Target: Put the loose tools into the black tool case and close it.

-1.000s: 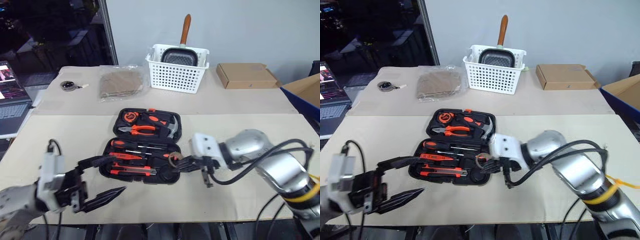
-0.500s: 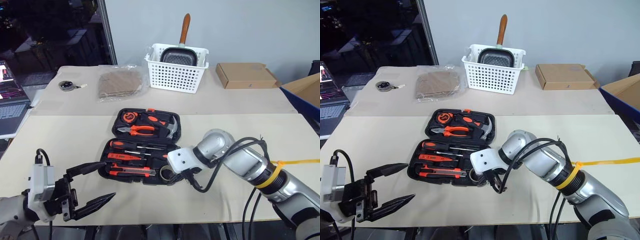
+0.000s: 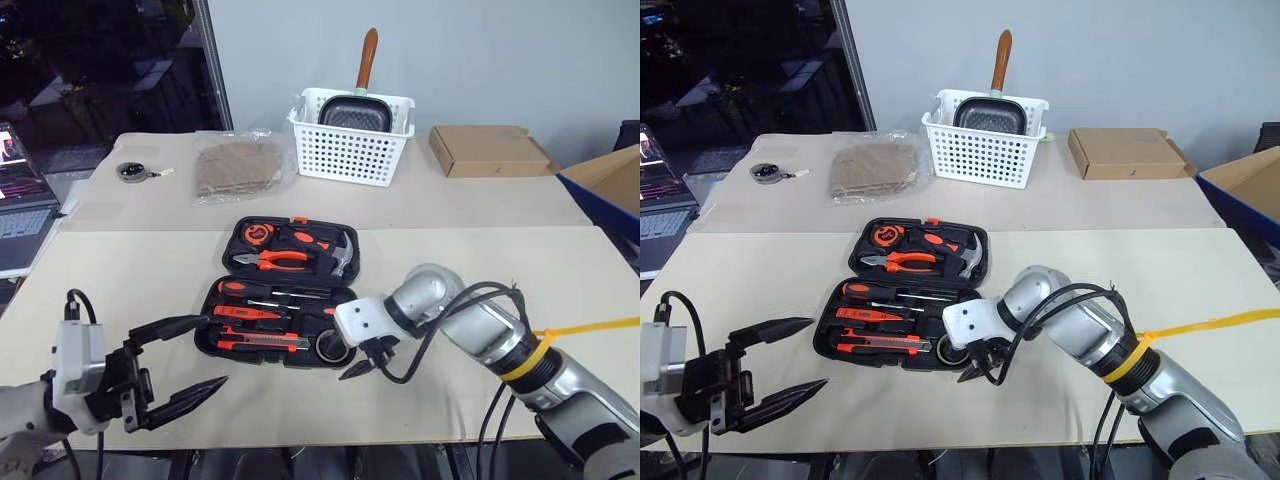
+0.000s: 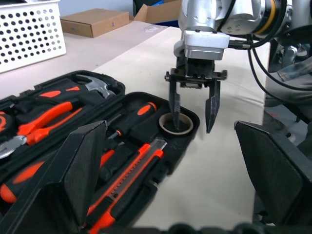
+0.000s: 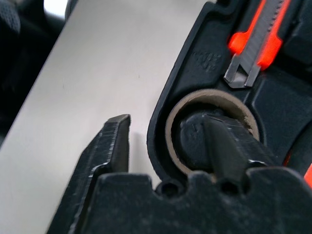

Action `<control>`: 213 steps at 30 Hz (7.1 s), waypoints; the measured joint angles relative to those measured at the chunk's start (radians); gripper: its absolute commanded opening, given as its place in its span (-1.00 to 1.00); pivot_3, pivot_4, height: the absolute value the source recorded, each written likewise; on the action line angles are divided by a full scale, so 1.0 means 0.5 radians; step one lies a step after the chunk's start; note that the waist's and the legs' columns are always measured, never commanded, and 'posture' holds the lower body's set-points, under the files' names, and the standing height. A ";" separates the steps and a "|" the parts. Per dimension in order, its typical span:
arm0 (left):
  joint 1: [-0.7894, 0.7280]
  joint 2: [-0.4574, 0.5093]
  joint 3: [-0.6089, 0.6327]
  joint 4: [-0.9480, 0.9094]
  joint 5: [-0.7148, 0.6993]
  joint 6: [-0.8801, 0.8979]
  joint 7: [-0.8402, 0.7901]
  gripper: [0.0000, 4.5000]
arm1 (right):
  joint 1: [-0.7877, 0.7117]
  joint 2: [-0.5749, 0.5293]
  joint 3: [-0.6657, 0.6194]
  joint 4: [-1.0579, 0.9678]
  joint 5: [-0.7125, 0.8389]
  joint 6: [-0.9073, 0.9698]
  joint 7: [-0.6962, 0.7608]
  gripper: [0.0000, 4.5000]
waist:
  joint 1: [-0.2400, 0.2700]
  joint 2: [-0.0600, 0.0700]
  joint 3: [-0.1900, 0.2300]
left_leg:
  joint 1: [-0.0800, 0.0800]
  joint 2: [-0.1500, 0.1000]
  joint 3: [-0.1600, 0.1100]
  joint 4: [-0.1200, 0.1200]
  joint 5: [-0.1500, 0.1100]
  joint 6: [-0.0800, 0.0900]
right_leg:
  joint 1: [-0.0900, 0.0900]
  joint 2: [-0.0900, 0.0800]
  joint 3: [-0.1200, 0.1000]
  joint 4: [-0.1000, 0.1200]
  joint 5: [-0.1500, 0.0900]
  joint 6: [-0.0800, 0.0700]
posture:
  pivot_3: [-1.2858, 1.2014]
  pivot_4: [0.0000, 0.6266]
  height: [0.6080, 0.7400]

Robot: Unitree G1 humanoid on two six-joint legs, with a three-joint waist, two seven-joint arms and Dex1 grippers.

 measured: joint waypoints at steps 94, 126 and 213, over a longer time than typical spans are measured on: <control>-0.849 0.471 -0.219 0.874 0.317 0.516 -0.145 1.00 | 1.335 -0.138 -1.119 0.177 -0.290 -1.881 -1.256 -0.44 | 0.007 -0.006 0.004 | 0.009 -0.009 0.003 -0.005 0.020 -0.006 | 0.003 -0.008 0.003 0.017 0.008 0.005 | 0.03 -0.52 1.00; -0.414 0.477 0.023 0.037 0.005 0.466 -0.449 1.00 | 0.675 -0.128 -0.309 -0.342 0.247 0.079 -0.759 -0.96 | -0.002 -0.014 0.007 | 0.010 -0.001 0.005 -0.010 0.021 -0.009 | -0.003 0.003 0.007 0.019 0.003 -0.007 | 0.03 -0.52 1.00; -1.153 0.031 -0.998 0.638 0.646 0.423 0.519 1.00 | 0.221 0.865 -0.529 -0.037 0.269 1.276 -1.847 0.08 | -0.012 -0.014 0.008 | -0.004 -0.004 -0.004 -0.015 0.021 -0.014 | -0.015 0.002 0.002 0.019 0.006 -0.008 | 0.03 -0.52 1.00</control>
